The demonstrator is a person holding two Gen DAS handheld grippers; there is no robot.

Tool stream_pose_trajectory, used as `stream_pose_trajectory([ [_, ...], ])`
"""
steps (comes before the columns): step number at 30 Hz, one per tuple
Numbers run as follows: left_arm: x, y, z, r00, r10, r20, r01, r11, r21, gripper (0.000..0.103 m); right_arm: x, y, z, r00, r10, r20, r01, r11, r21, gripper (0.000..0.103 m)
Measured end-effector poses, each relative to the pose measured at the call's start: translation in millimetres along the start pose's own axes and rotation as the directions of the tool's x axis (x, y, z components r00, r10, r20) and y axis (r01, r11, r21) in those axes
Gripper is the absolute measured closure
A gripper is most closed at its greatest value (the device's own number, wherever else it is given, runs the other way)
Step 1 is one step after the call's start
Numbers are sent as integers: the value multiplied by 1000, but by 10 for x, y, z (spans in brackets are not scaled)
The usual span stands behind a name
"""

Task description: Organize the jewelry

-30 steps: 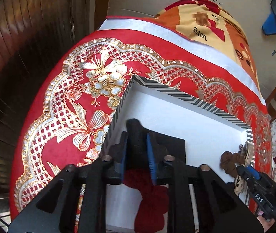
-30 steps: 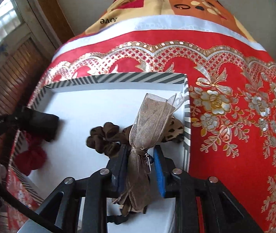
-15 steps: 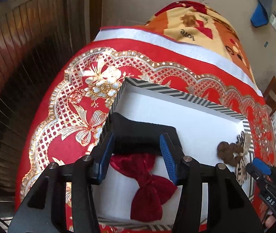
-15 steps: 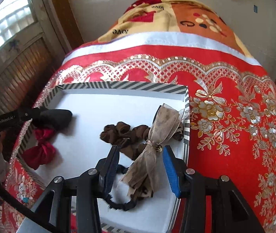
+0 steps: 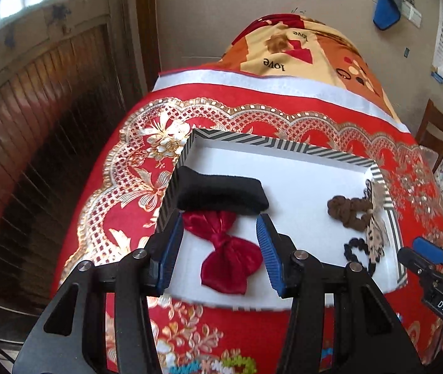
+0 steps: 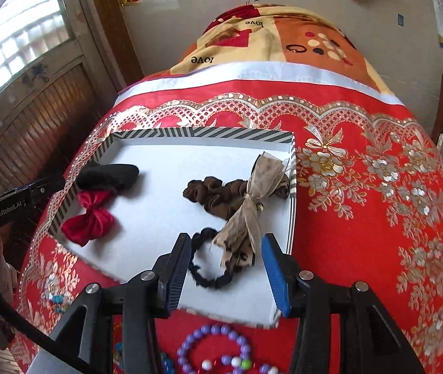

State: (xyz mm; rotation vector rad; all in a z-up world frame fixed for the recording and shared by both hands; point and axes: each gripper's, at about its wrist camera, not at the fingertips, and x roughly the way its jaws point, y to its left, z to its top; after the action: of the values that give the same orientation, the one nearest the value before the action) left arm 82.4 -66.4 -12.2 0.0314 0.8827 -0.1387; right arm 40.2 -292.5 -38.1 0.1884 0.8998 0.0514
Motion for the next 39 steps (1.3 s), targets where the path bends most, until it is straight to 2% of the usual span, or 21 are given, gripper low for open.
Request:
stream_pose_trajectory([
  [6, -209, -66, -183, 1000, 17, 14, -17, 1000, 14, 55, -186, 28, -144, 1000, -7, 19, 7, 1000, -7, 48],
  [27, -705, -223, -739, 999, 30, 14, -30, 999, -18, 55, -704, 57, -643, 1000, 11, 14, -10, 999, -40, 47],
  [39, -878, -254, -972, 999, 47, 13, -47, 999, -27, 55, -856, 17, -831, 1000, 23, 9, -22, 998, -57, 47],
])
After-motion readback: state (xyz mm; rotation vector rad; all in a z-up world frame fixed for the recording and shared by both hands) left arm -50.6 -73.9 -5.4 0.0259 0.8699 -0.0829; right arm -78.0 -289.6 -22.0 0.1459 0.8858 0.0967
